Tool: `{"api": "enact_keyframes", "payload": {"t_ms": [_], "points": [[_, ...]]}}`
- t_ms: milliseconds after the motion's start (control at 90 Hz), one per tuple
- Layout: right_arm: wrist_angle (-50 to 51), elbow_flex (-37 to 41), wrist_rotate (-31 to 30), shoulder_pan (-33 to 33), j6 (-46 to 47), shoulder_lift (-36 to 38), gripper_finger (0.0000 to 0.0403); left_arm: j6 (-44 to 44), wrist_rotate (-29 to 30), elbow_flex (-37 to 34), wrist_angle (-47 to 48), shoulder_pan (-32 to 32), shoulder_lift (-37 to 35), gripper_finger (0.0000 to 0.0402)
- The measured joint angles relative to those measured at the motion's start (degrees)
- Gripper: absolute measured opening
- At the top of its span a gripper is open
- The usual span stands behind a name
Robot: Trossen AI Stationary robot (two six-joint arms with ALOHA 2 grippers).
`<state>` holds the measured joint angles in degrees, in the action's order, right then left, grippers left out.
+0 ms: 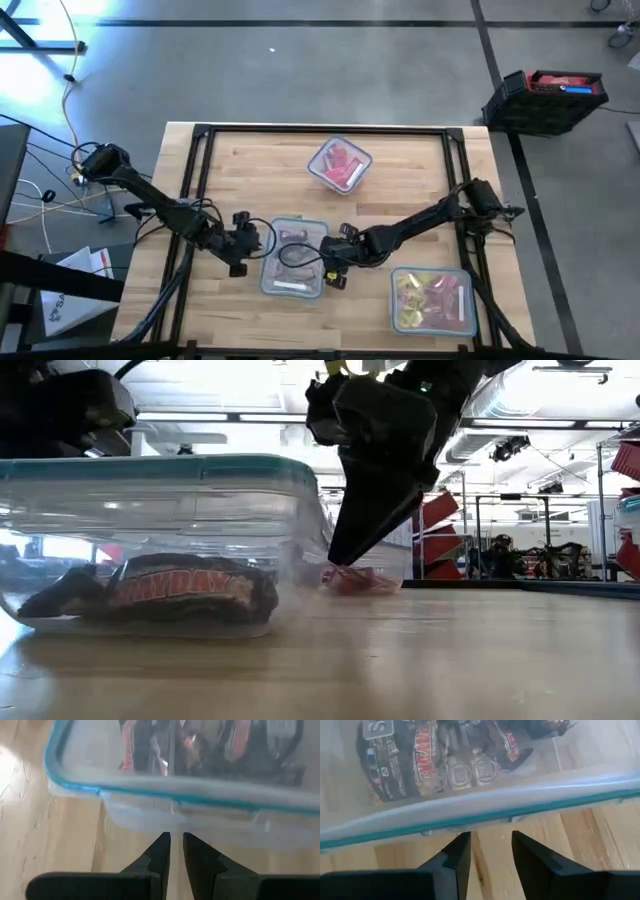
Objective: Sort candy
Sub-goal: Return to Home Position
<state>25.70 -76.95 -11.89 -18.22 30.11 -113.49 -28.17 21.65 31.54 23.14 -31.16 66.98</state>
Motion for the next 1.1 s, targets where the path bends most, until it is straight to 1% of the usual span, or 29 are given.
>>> {"api": "enact_keyframes", "payload": {"t_ms": [111,367,533,744,844,956,1100], "points": [[-0.8,0.0,0.1,0.0,-0.5,0.0,0.0114,-0.2,0.3,-0.9,-3.2,0.0,0.7,0.0039],[-0.2,0.1,1.5,0.3,-0.7,0.0,0.0114,-0.2,2.2,-0.9,-9.7,0.0,4.8,0.0039],[0.5,0.2,1.9,0.3,-1.0,0.0,0.0114,2.7,2.5,-1.1,-15.3,0.0,6.8,0.0039],[1.2,0.2,1.9,0.3,-0.8,0.0,0.0114,2.7,3.3,-1.1,-16.0,0.5,6.9,0.0039],[2.4,0.2,0.9,0.6,0.0,0.2,0.0114,2.9,3.8,0.3,-10.2,0.5,6.3,0.0039],[4.4,0.0,-0.7,1.0,1.5,0.5,0.0114,0.1,6.0,3.2,0.8,0.6,4.4,0.0039],[3.8,0.0,0.2,0.7,1.6,0.7,0.0114,-4.5,7.3,7.8,13.9,0.6,0.6,0.0039]]}}
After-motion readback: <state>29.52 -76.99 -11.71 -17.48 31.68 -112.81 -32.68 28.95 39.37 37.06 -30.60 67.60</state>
